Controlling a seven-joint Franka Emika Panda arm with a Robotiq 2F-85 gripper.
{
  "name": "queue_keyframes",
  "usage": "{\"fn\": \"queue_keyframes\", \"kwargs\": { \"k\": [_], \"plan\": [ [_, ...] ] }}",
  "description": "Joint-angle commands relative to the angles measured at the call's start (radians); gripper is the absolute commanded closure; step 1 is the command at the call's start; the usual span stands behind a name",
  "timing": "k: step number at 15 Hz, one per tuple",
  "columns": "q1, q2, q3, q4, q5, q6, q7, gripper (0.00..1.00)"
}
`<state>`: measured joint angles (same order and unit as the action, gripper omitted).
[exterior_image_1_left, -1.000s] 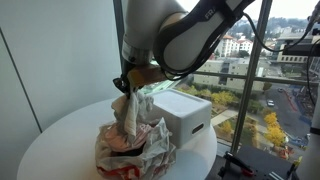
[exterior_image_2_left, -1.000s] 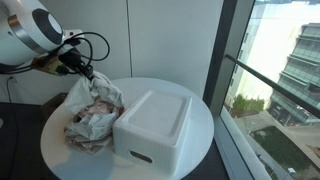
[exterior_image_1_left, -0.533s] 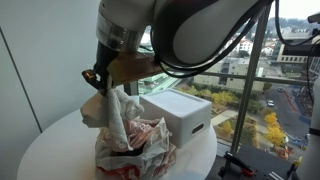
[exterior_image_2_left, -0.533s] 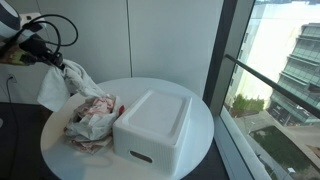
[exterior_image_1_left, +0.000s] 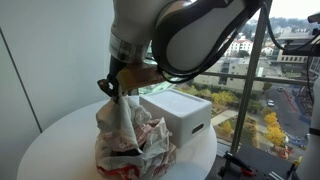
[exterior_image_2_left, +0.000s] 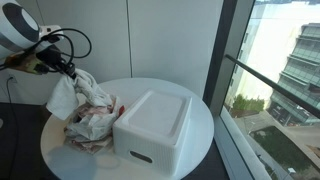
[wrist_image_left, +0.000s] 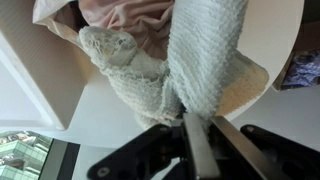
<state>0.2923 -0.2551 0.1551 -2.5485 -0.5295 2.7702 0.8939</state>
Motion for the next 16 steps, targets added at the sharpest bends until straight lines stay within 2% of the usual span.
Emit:
{"fn": "queue_keyframes", "kwargs": {
  "k": [1, 4, 5, 8, 9, 13, 15, 16],
  "plan": [
    [0.013, 0.09, -0.054, 0.024, 0.092, 0.02, -0.063, 0.91],
    [0.014, 0.168, -0.078, 0.039, 0.167, 0.016, -0.117, 0.91],
    [-0.049, 0.197, -0.016, 0.043, 0.236, 0.019, -0.173, 0.91],
    [-0.063, 0.3, 0.001, 0.07, 0.301, 0.006, -0.241, 0.91],
    [-0.038, 0.333, -0.026, 0.083, 0.277, -0.002, -0.23, 0.91],
    [-0.046, 0.499, -0.061, 0.159, 0.146, -0.017, -0.193, 0.9],
    [-0.027, 0.602, -0.12, 0.217, 0.046, -0.049, -0.14, 0.89],
    [-0.026, 0.648, -0.132, 0.243, 0.035, -0.055, -0.141, 0.91]
  ]
}}
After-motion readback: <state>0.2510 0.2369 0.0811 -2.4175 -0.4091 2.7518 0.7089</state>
